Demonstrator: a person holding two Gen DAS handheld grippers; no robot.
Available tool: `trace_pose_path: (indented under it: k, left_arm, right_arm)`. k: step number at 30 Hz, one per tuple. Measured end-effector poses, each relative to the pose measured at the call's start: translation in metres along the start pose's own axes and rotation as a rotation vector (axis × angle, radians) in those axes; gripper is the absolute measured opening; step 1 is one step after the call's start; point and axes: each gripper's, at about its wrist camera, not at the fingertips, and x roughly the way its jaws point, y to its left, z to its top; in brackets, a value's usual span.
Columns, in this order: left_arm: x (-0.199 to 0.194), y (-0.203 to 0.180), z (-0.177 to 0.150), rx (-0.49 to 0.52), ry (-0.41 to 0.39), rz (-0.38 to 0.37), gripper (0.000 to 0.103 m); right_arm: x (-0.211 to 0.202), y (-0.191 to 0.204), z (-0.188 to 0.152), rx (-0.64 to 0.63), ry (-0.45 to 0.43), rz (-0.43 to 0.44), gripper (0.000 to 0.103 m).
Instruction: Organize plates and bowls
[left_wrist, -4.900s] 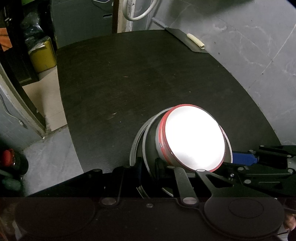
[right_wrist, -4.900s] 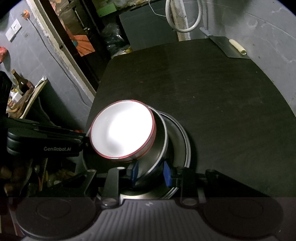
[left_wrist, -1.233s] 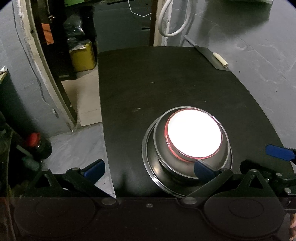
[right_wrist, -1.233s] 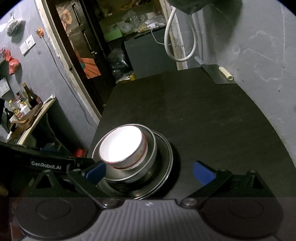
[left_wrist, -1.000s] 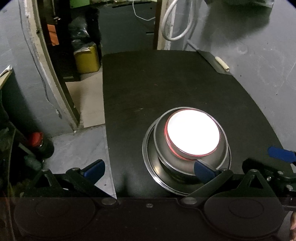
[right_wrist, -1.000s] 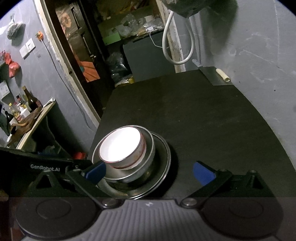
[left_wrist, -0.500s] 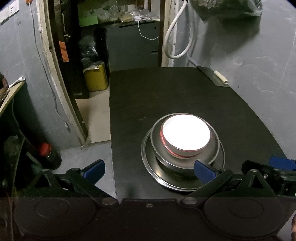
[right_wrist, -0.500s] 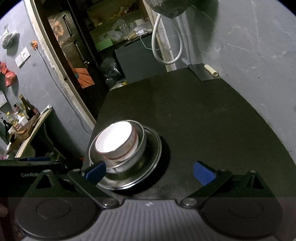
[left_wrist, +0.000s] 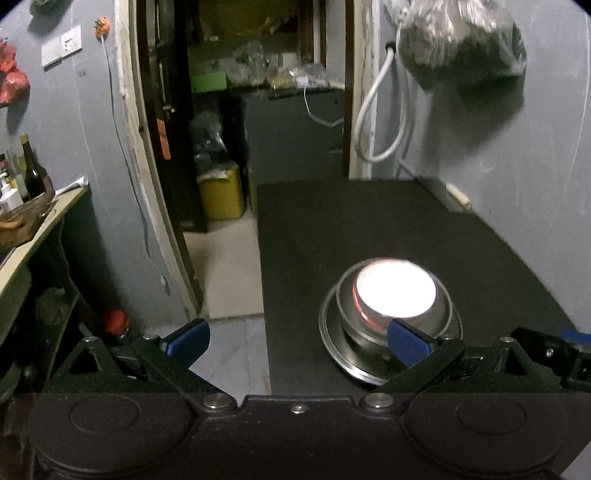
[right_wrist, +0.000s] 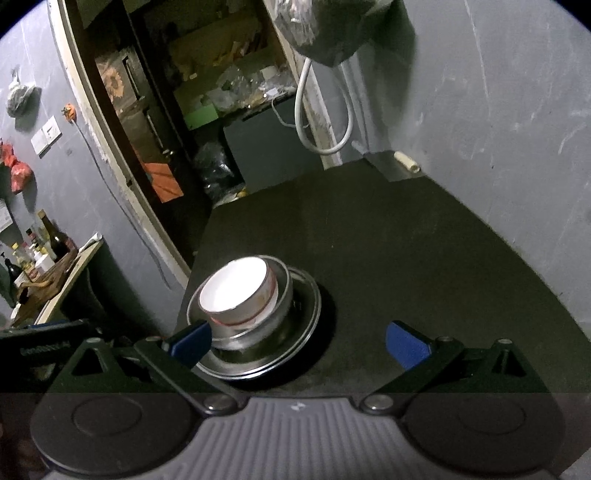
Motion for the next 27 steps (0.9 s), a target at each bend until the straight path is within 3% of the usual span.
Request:
trace_pose_path:
  k: [10,14,20,27]
  left_arm:
    - [-0.029,0.035,0.003,0.012,-0.099,-0.093,0.102]
    - [-0.039,0.046,-0.011,0.047,-0.131,-0.134,0.102]
    - [-0.052,0.066,-0.041,0.032,-0.111,-0.211,0.102]
    - [-0.065,0.074,-0.067,0.065,-0.163,-0.252,0.102]
  right_arm:
    - [-0.030,0.036,-0.017,-0.007,-0.090,-0.107,0.103]
    - [-0.040,0.056,-0.033,-0.023,-0.053,-0.158,0.103]
    - [-0.065,0.086,-0.062,-0.056,-0.033,-0.254,0.103]
    - [-0.087,0.119,-0.086,-0.271,-0.147,-0.362,0.103]
